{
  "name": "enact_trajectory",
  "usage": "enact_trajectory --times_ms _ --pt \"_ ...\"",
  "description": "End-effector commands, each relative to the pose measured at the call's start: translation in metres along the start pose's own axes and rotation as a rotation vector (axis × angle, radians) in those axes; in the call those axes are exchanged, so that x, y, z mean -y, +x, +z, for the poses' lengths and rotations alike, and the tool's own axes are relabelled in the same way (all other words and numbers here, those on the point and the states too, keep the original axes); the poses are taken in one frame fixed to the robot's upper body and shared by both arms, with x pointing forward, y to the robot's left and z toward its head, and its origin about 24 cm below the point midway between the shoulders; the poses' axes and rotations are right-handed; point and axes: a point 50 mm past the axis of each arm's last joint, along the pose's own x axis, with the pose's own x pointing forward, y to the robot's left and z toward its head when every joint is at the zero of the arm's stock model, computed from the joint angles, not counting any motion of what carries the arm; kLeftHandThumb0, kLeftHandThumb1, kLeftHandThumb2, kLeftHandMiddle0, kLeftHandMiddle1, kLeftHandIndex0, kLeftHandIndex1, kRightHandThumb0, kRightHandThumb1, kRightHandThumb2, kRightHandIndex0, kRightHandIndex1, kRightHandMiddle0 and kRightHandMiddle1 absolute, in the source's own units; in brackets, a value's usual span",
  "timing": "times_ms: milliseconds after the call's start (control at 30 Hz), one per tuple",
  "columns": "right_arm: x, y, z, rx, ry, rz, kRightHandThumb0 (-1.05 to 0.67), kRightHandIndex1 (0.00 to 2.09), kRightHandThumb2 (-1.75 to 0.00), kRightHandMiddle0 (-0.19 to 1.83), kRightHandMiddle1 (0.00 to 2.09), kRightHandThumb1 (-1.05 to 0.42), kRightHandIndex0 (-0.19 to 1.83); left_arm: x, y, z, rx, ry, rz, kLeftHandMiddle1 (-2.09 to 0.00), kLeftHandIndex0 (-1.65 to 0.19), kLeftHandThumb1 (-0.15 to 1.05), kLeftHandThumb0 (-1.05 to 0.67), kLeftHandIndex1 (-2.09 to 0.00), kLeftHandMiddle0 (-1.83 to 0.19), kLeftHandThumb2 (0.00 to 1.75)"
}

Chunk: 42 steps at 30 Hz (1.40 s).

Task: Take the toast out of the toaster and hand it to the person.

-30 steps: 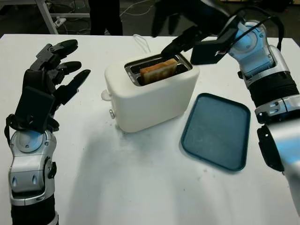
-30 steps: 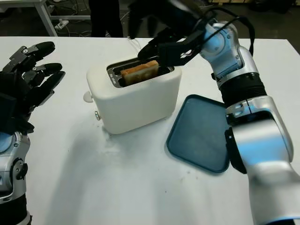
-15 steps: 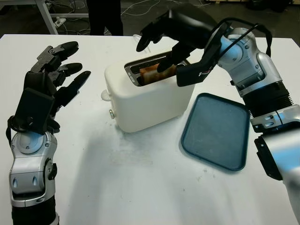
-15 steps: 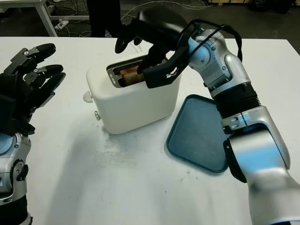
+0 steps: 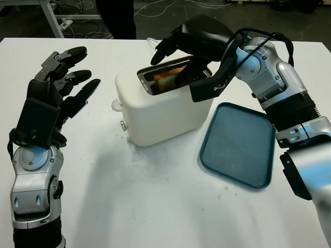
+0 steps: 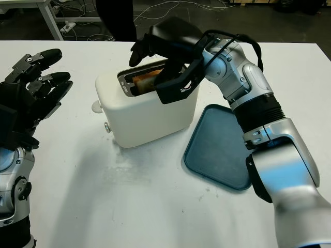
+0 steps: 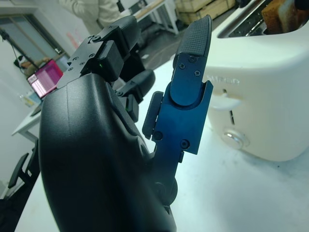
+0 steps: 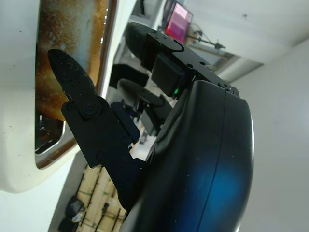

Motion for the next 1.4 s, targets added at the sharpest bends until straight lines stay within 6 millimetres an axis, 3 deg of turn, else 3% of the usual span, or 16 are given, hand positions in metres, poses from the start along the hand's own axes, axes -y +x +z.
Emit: enact_trajectory --times_ms 0,133,333,500,700,833,900,967,1100,1200,1367 --pt "0.000 -0.003 -0.003 -0.015 0.025 0.004 -0.38 0.61 0.00 0.96 0.13 -0.60 0.79 -0.002 -0.002 0.000 0.007 0.010 0.011 -0.85 -0.39 0.90 -0.58 -0.48 -0.27 0.00" --pt "-0.001 -0.004 -0.005 -0.031 0.032 0.047 -0.42 0.69 -0.01 1.03 0.14 -0.60 0.87 -0.002 -0.002 0.000 0.007 0.002 0.009 -0.85 -0.39 0.90 -0.57 -0.47 -0.27 0.00" --pt "-0.003 -0.006 -0.007 -0.056 0.063 0.097 -0.39 0.62 0.00 1.12 0.14 -0.62 1.04 -0.002 -0.002 0.000 0.007 0.012 0.014 -0.85 -0.39 0.90 -0.57 -0.47 -0.27 0.00" --pt "-0.007 -0.007 -0.008 -0.095 0.077 0.171 -0.40 0.93 0.00 1.17 0.15 -0.62 1.00 -0.002 -0.001 0.001 0.010 0.011 0.012 -0.85 -0.39 0.91 -0.57 -0.47 -0.26 0.00" --pt "-0.022 -0.008 -0.010 -0.109 0.104 0.260 -0.39 1.03 0.00 1.21 0.17 -0.62 0.99 -0.002 -0.001 0.001 0.012 0.017 0.014 -0.85 -0.39 0.91 -0.57 -0.46 -0.26 0.00" --pt "-0.033 -0.010 -0.012 -0.070 0.084 0.215 -0.38 1.07 -0.01 1.31 0.25 -0.66 1.09 -0.002 -0.001 0.001 0.015 0.016 0.014 -0.85 -0.40 0.91 -0.57 -0.46 -0.27 0.00" --pt "-0.038 -0.012 -0.012 -0.046 0.027 0.155 -0.49 1.08 -0.01 1.32 0.43 -0.71 1.20 -0.003 -0.001 0.001 0.017 0.018 0.012 -0.86 -0.40 0.91 -0.59 -0.46 -0.28 0.00" --pt "-0.042 -0.013 -0.012 -0.021 -0.060 0.107 -0.55 1.37 -0.02 1.16 1.00 -0.86 1.21 -0.003 -0.001 0.001 0.016 0.019 0.011 -0.85 -0.40 0.90 -0.57 -0.46 -0.27 0.00" --pt "-0.045 -0.015 -0.013 0.027 -0.150 0.019 -0.56 1.71 -0.22 0.97 1.62 -0.92 1.20 -0.002 -0.001 0.001 0.011 0.015 0.012 -0.85 -0.40 0.90 -0.57 -0.46 -0.27 0.00" --pt "-0.040 -0.015 -0.013 0.057 -0.167 -0.047 -0.53 1.74 -0.32 0.95 1.73 -0.92 1.22 -0.002 -0.001 0.001 0.011 0.011 0.012 -0.85 -0.40 0.90 -0.56 -0.46 -0.27 0.00" --pt "-0.016 -0.011 -0.018 0.048 -0.158 -0.184 -0.48 1.75 -0.28 0.92 1.75 -0.92 1.20 -0.002 -0.002 0.001 0.012 0.014 0.012 -0.86 -0.40 0.90 -0.57 -0.46 -0.27 0.00"
